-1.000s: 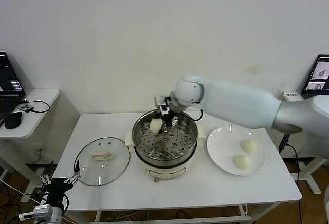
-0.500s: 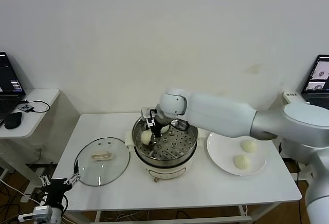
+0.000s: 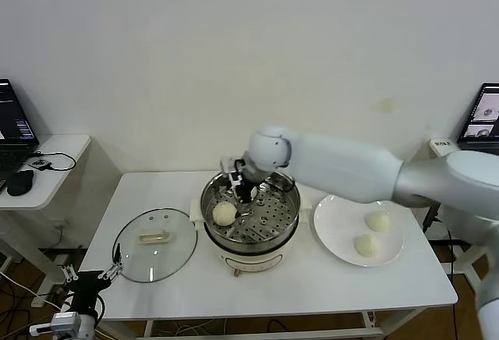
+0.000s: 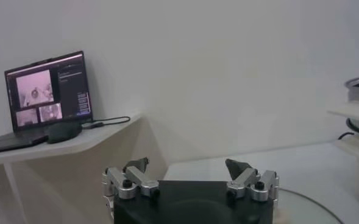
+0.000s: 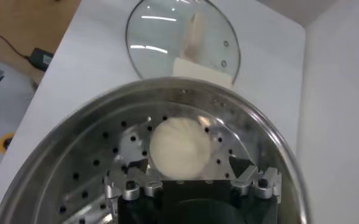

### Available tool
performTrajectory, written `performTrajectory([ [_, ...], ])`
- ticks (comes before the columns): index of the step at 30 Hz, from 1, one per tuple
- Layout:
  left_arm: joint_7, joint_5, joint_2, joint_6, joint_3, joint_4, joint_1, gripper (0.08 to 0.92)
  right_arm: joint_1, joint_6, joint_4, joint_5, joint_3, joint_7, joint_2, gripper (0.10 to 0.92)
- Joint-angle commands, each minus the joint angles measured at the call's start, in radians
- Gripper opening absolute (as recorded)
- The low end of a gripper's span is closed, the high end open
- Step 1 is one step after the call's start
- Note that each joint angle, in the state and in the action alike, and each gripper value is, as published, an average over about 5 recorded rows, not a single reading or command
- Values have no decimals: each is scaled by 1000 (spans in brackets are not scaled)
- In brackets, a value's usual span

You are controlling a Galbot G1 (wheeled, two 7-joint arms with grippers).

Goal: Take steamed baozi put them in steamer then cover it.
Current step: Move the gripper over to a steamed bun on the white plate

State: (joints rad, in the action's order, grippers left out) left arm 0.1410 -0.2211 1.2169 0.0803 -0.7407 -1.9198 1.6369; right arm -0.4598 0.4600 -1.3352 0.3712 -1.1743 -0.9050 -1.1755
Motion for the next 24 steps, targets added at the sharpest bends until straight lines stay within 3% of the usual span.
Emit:
performTrajectory([
  [1, -1, -1, -6, 0, 1, -1, -1, 823, -165, -83, -177, -31, -6, -120, 302, 823],
  [12, -1, -4, -22, 0, 18, -6, 1, 823, -32, -209, -347, -232, 95, -217, 773, 823],
  [18, -3, 1, -19, -2, 23, -11, 5, 823, 410, -265, -337, -388, 437, -221, 902, 823],
  [24, -1, 3, -20, -10, 17, -17, 4, 823, 708, -307, -296, -484, 671, -213, 928, 823],
])
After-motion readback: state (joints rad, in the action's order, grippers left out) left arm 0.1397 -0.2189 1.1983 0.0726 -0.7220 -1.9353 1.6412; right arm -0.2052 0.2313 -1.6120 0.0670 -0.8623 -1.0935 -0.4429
